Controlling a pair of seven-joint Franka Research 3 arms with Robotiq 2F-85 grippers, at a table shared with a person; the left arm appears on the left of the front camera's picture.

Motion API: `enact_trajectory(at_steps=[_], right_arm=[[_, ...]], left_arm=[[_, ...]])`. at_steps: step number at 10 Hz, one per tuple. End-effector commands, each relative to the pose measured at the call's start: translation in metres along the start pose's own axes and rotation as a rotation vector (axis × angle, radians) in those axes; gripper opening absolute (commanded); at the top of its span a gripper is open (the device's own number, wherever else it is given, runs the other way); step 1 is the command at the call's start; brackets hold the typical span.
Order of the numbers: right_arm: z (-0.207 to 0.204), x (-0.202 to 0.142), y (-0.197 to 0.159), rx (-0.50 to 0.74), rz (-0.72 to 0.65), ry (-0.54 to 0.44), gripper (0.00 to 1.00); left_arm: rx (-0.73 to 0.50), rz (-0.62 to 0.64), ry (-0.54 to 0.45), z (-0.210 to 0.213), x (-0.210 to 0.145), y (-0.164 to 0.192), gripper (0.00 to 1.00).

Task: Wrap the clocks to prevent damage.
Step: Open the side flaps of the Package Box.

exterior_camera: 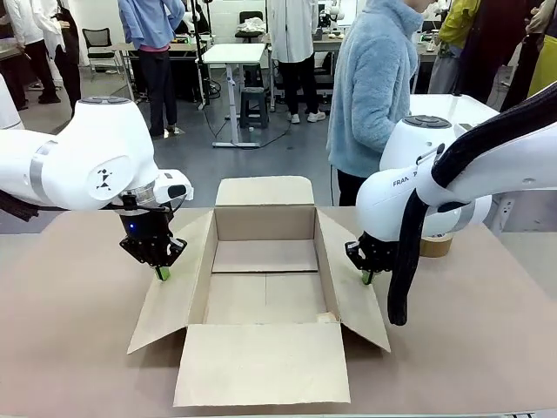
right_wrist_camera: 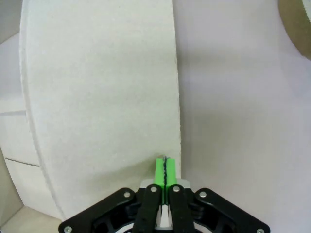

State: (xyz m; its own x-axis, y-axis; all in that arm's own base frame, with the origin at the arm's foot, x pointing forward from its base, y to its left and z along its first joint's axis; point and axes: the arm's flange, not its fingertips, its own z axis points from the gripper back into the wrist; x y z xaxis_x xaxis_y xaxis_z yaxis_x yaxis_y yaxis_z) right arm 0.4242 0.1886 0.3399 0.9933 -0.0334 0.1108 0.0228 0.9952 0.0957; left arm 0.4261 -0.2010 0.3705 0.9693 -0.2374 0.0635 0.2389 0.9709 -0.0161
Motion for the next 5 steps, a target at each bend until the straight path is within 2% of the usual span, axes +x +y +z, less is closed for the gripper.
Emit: enact_trajectory(at_steps=[1, 2, 5], right_arm=[[0.022, 0.003, -0.004, 0.055, 0.032, -0.057, 0.01], [0.0, 0.0, 0.0, 0.0, 0.0, 0.0, 0.01], [0.0, 0.0, 0.0, 0.0, 0.0, 0.0, 0.01]], left_arm=[[0.011, -0.01, -0.003, 0.001, 0.0, 0.0, 0.01], [0.011, -0.01, -0.003, 0.001, 0.0, 0.0, 0.01], [0.011, -0.01, -0.003, 0.001, 0.0, 0.0, 0.01]])
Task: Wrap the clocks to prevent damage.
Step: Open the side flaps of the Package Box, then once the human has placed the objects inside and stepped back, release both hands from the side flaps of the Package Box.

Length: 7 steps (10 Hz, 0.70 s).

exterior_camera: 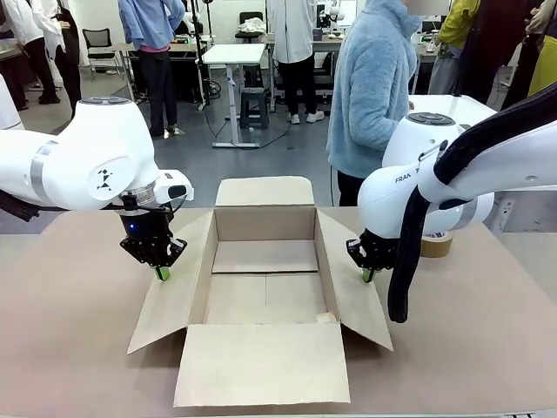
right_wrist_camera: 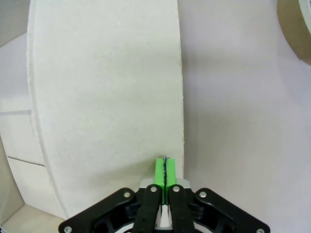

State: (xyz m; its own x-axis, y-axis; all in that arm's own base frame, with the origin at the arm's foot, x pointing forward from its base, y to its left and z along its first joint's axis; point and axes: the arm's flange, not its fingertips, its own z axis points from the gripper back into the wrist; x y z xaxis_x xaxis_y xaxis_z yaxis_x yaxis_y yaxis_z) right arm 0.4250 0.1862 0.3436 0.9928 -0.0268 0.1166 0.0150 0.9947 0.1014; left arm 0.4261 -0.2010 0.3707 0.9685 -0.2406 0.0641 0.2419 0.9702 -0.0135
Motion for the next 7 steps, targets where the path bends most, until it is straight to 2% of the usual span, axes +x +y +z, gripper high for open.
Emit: enact_trajectory(at_steps=[1, 7], right_arm=[[-0.0038, -0.0013, 0.002, -0.007, -0.007, 0.005, 0.01], [-0.0038, -0.0013, 0.002, -0.007, -0.007, 0.005, 0.01]], left_arm=[[0.008, -0.007, -0.002, 0.0005, 0.0, 0.0004, 0.01], [0.008, -0.007, -0.002, 0.0005, 0.0, 0.0004, 0.01]])
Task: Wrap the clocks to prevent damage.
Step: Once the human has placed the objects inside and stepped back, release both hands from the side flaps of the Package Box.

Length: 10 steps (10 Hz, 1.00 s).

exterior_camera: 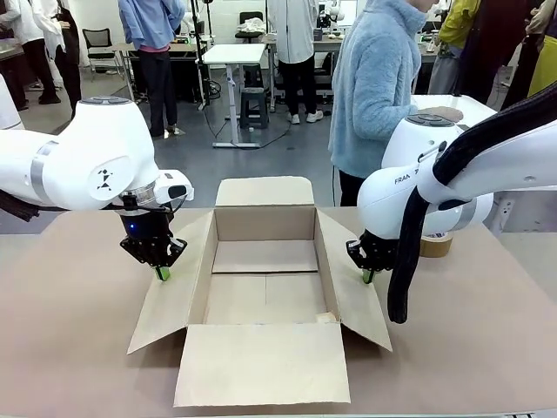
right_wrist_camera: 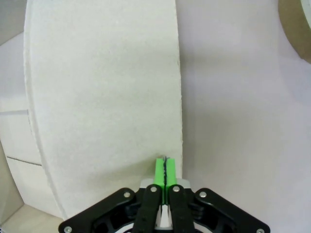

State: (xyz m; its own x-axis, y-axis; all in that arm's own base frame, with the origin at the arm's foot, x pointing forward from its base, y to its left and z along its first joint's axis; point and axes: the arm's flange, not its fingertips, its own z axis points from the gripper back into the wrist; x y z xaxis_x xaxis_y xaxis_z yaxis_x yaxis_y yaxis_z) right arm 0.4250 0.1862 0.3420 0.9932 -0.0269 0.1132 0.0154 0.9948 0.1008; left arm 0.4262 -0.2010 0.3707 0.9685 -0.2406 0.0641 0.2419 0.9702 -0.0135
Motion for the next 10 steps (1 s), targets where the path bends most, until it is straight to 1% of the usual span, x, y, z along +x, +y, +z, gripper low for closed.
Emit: enact_trajectory(at_steps=[1, 10], right_arm=[[-0.0023, -0.0012, 0.0022, -0.006, -0.007, 0.002, 0.01], [-0.0023, -0.0012, 0.0022, -0.006, -0.007, 0.002, 0.01]], left_arm=[[0.008, -0.007, -0.002, 0.0005, 0.0, 0.0004, 0.01], [0.008, -0.007, -0.002, 0.0005, 0.0, 0.0004, 0.01]])
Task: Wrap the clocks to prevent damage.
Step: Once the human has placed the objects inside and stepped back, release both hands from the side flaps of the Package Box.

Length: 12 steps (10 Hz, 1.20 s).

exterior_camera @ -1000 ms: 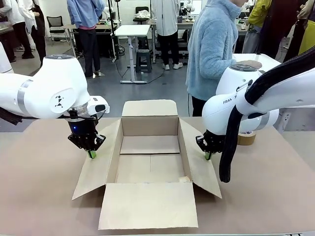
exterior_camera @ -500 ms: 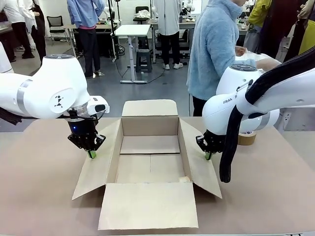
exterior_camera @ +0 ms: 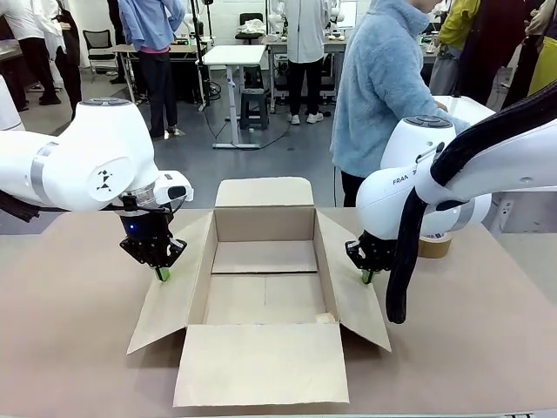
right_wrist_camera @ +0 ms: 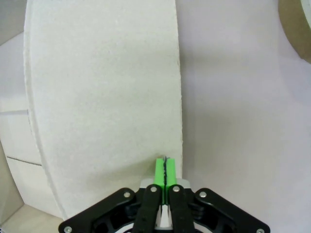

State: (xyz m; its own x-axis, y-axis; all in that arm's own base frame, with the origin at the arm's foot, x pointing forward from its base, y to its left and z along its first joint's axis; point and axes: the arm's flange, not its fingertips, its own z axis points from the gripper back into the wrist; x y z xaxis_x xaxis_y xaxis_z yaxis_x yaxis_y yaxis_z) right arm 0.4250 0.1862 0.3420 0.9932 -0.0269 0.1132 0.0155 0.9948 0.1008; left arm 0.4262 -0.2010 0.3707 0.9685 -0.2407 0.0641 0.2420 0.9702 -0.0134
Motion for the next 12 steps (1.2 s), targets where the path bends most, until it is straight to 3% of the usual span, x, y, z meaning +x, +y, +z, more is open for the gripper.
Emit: enact_trajectory(at_steps=[1, 12], right_arm=[[-0.0023, -0.0012, 0.0022, -0.006, -0.007, 0.002, 0.01], [-0.0023, -0.0012, 0.0022, -0.006, -0.007, 0.002, 0.01]], left_arm=[[0.008, -0.006, -0.002, 0.0005, 0.0, 0.0004, 0.01], [0.008, -0.006, -0.002, 0.0005, 0.0, 0.0004, 0.01]])
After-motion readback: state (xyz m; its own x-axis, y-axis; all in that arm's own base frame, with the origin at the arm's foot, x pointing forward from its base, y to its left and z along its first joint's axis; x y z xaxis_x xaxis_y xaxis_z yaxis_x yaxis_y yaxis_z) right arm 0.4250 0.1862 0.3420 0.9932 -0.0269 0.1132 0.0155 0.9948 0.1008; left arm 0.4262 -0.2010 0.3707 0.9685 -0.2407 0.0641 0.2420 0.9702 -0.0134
